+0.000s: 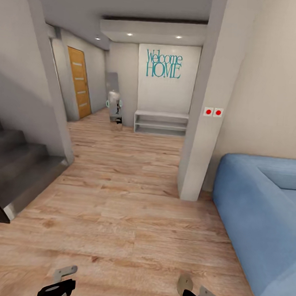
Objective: Place each of the two pumpkins and all three candles from the living room inside a cabinet in the living room (use any cabinet), then make sure every cabinet is closed, and position the cauldron so it is next to a table in the living room.
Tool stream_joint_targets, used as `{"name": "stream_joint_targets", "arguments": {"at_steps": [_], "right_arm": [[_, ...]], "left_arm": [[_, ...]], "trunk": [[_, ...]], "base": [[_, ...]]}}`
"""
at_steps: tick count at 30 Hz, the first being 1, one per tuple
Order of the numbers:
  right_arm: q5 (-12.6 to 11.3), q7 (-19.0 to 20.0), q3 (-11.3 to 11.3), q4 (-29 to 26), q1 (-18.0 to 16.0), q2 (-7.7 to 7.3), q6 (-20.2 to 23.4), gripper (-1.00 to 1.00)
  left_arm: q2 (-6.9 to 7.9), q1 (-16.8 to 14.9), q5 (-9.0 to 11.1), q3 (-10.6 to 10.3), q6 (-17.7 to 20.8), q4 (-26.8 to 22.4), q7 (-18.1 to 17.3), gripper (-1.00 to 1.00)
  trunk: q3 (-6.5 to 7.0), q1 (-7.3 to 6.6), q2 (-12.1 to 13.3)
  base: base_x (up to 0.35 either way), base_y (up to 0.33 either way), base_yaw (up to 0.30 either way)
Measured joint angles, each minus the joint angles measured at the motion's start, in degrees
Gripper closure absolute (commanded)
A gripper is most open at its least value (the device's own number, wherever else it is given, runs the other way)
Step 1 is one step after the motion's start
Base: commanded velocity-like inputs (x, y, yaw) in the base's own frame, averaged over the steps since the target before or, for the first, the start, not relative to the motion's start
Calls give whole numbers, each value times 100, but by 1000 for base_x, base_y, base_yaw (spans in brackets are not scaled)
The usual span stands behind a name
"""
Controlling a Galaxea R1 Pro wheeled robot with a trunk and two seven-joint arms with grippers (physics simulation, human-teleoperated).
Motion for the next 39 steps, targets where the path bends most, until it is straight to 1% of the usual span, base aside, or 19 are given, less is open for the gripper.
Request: {"name": "stream_joint_targets", "arguments": {"at_steps": [10, 16, 23, 33, 39], "right_arm": [[-6, -2, -1, 0, -2, -1, 11, -100], [-6, -2, -1, 0, -4, 3, 9, -100], [-6, -9, -1, 0, -3, 0, 17, -100], [-12, -10, -1, 0, -4, -9, 341, -100], [-18, -9, -22, 0, -3, -33, 472, -100]], "left_arm": [[3, 1, 1, 0, 1, 0, 1, -100], [7, 1, 0, 0, -1, 0, 1, -100], [9, 0, 0, 0, 1, 0, 2, -100], [9, 1, 0, 0, 1, 0, 1, -100], [9, 1, 20, 7, -5, 0, -1, -100]], "trunk": [[0, 0, 0], [0, 0, 0], [0, 0, 0], [0, 0, 0], [0, 0, 0]], "base": [[328, 6, 0], [301, 113, 0], [291, 25, 0], [272, -18, 0], [75, -34, 0]]}}
